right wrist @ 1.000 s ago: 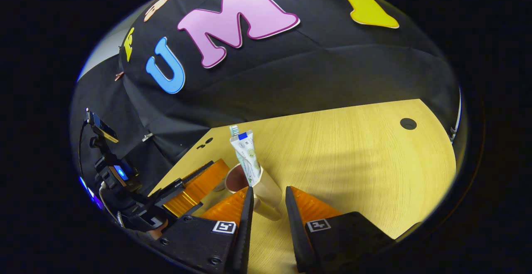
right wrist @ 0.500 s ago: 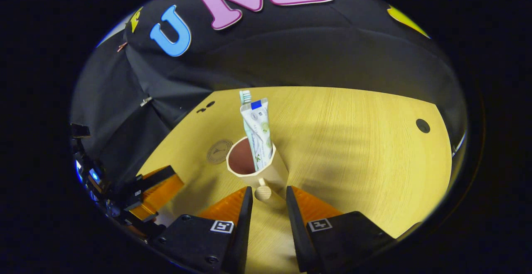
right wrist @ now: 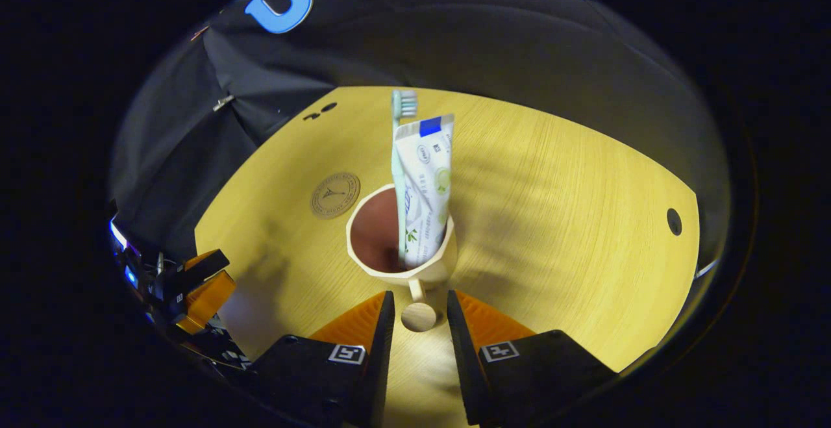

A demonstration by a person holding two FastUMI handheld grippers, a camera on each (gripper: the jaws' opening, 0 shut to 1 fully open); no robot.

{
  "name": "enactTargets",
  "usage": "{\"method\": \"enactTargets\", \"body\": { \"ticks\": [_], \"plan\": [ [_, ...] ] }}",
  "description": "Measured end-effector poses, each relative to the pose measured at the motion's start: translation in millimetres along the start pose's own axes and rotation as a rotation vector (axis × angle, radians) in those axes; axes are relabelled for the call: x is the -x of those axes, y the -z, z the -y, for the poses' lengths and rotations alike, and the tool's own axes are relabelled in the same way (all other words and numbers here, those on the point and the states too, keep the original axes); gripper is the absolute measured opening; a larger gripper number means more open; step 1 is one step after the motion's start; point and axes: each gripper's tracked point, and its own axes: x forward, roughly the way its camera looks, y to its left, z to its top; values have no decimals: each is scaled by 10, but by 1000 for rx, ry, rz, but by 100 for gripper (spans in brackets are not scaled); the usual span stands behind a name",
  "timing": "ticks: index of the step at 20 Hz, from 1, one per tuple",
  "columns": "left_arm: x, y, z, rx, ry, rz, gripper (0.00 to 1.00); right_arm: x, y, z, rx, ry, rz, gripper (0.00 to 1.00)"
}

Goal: Put the toothbrush and toothpaste on the desktop into the cup, then pick up the cup and place it on the coaster on the desktop.

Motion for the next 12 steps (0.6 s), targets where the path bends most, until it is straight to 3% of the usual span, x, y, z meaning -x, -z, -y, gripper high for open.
{"method": "enactTargets", "body": {
  "ticks": [12],
  "plan": [
    [124,121,-236,61,-27,-19,77,-234,-40,-46,63,65,-163,48]
  ]
}}
